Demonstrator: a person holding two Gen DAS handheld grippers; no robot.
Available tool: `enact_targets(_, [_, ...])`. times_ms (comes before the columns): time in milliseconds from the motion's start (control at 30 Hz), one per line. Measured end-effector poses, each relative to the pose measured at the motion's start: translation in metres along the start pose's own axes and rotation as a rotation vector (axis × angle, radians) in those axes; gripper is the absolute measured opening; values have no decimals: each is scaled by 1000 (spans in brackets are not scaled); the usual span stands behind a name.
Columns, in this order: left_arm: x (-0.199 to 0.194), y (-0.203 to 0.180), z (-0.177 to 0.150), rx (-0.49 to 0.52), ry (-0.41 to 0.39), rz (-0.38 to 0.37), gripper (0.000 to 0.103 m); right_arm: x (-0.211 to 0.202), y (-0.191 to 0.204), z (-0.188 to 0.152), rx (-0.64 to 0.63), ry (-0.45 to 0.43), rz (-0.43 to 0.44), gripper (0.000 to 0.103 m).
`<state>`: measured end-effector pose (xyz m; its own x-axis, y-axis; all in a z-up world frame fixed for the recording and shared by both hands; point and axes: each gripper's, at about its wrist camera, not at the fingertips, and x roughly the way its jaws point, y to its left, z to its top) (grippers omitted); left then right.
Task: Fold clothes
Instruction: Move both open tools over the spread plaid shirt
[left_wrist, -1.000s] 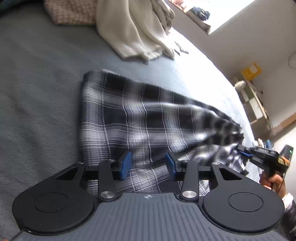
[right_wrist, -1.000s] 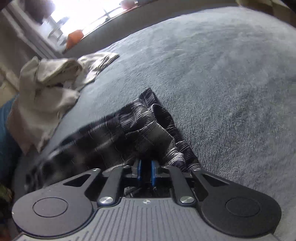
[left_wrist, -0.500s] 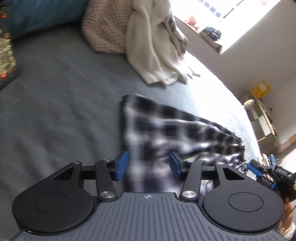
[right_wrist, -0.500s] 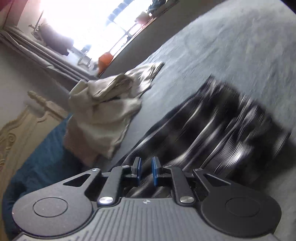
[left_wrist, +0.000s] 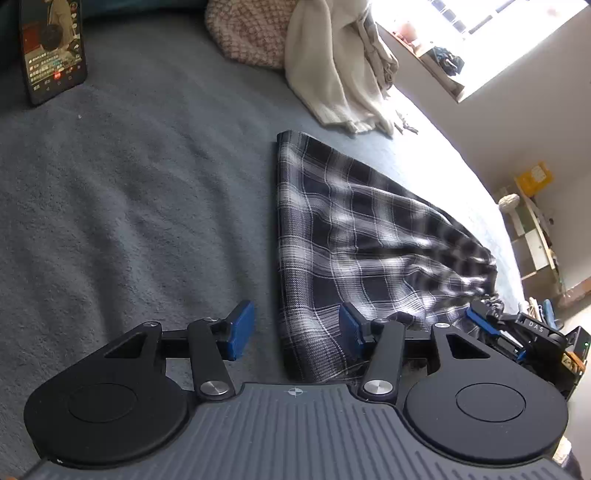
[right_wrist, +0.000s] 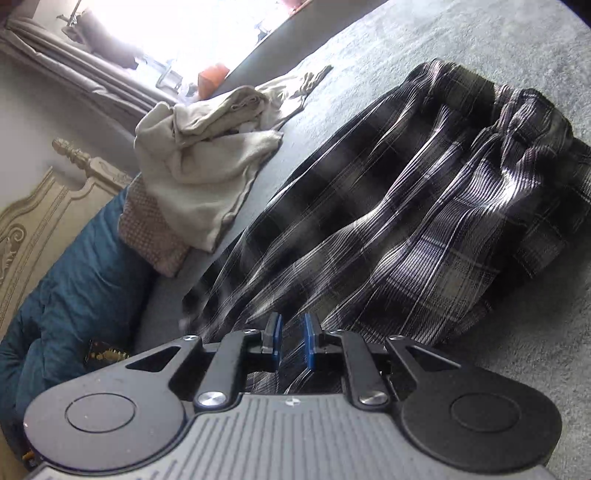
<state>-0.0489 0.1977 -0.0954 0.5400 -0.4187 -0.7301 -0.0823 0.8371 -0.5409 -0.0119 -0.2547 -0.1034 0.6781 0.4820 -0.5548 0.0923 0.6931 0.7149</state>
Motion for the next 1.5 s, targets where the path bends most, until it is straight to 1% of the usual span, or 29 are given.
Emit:
enact_targets(133, [0,5,-2,1,5,11,51,5,-3,1,11,-10,29,14])
enact_targets(367, [2,13,-7,-17,15,12,51,15,-6,2,24,12,10,14])
enact_targets(600, [3,14,-10,-18,21,11,51,16,-7,-2,25,17,8,14])
enact_targets(900, [-3,15,-12,-20,13,20,51,15,-6,-2,22,11,14,14])
enact_targets(1033, [-8,17,-14,-1,6,13,51,13,-2,-3,5,10,28,14])
enact_targets(1133, [-9,16,-16,16,2,-4,51,15,7,-5,-45,28,58,14])
enact_targets(1233, [-8,11,-18,47,-1,-28,51,21,23,-9,-144,69,87,14])
enact_targets(1333, [-3,2,-21,105,11,-51,51,23,38,-15,-212,116,135,15])
enact_targets(1400, [1,-5,-23,155,20,-58,50,21,49,-22,-251,148,145,15])
enact_targets(1433, [4,-6,-24,164,26,-63,50,20,54,-25,-269,161,144,16])
enact_targets(1500, [10,-7,-25,161,46,-80,50,18,56,-29,-242,191,141,17])
